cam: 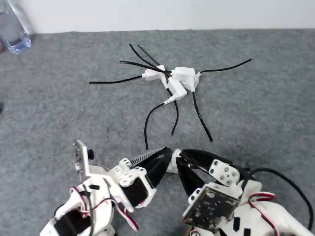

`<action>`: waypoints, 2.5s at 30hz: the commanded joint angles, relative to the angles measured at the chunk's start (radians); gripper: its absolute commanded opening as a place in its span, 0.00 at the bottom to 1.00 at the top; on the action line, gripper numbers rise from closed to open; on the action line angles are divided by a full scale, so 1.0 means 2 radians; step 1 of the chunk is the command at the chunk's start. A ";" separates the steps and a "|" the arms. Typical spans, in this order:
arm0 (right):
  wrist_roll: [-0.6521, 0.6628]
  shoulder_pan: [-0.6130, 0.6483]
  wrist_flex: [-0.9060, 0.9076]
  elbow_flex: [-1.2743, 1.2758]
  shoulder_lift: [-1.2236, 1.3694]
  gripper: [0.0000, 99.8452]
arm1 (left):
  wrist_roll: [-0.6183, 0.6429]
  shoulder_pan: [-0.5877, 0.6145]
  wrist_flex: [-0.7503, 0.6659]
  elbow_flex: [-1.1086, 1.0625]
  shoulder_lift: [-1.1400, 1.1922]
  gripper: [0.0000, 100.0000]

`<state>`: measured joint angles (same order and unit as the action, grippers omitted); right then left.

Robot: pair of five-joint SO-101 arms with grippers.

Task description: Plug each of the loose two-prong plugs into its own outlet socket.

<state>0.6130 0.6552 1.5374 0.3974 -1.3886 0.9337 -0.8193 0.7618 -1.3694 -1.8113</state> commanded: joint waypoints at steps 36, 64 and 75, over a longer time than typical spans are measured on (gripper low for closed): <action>0.025 -0.092 0.069 -0.104 0.297 0.01 | 0.002 0.461 0.008 -0.096 -0.005 0.01; 0.214 -0.158 0.070 -0.103 0.484 0.01 | -0.296 0.673 0.186 -0.157 -0.004 0.01; 0.346 -0.382 -0.086 0.035 0.491 0.01 | -0.296 0.673 0.186 -0.157 -0.004 0.01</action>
<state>1.2359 -0.0184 1.5037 0.3452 -0.4081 0.3491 0.5201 1.1285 -1.6870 -1.8098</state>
